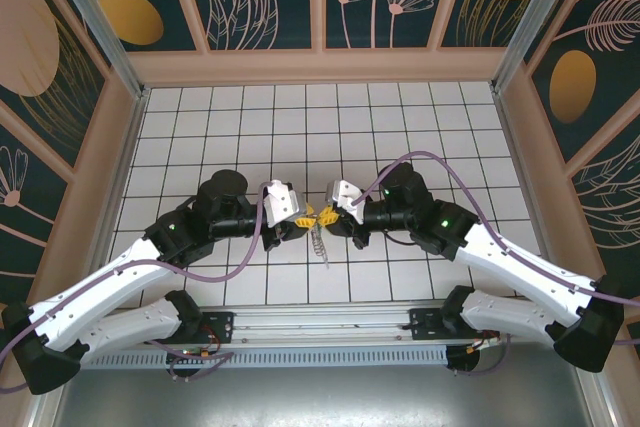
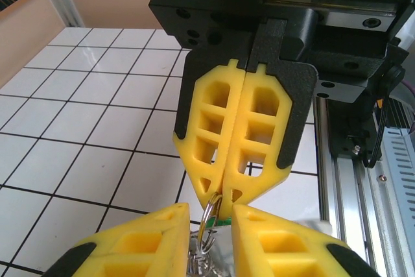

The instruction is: Put the keys on the keyring

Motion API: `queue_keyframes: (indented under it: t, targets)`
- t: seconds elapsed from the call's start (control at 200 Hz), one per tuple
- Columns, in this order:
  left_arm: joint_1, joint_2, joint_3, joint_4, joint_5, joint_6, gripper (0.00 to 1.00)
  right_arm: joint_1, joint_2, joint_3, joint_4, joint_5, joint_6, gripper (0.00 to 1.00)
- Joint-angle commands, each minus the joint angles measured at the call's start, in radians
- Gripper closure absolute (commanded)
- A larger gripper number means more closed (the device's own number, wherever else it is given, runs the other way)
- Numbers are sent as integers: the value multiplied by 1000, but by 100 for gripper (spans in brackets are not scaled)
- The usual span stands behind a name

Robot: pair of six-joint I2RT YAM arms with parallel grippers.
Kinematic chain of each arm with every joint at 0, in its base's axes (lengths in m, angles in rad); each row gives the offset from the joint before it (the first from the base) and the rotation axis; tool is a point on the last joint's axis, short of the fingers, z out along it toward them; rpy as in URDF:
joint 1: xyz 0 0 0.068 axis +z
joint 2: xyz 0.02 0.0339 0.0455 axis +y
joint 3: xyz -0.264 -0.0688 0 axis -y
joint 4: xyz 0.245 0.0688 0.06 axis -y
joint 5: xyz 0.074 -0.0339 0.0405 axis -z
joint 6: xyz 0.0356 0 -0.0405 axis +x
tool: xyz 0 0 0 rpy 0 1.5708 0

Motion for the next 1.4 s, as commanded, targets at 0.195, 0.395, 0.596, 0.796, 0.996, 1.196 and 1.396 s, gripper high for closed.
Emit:
queue_keyframes:
  t: [0.195, 0.395, 0.596, 0.796, 0.996, 1.196, 1.396]
  targets:
    - [1, 38, 7, 55, 55, 13, 92, -1, -11, 31, 23, -37, -22, 100]
    - [0, 22, -12, 85, 65, 5, 100, -4, -37, 13, 51, -32, -11, 100]
    - [0, -47, -85, 257, 91, -74, 100, -6, -62, -30, 90, -20, 27, 91]
    - [0, -74, -113, 351, 108, -101, 100, -6, -83, -54, 107, -19, 53, 84]
    - [1, -93, -137, 398, 141, -133, 100, -6, -89, -66, 141, -33, 59, 82]
    - [0, -112, -156, 421, 158, -153, 100, -7, -92, -73, 168, -37, 68, 79]
    - [0, -125, -159, 410, 146, -149, 100, -9, -119, -83, 184, -17, 76, 78]
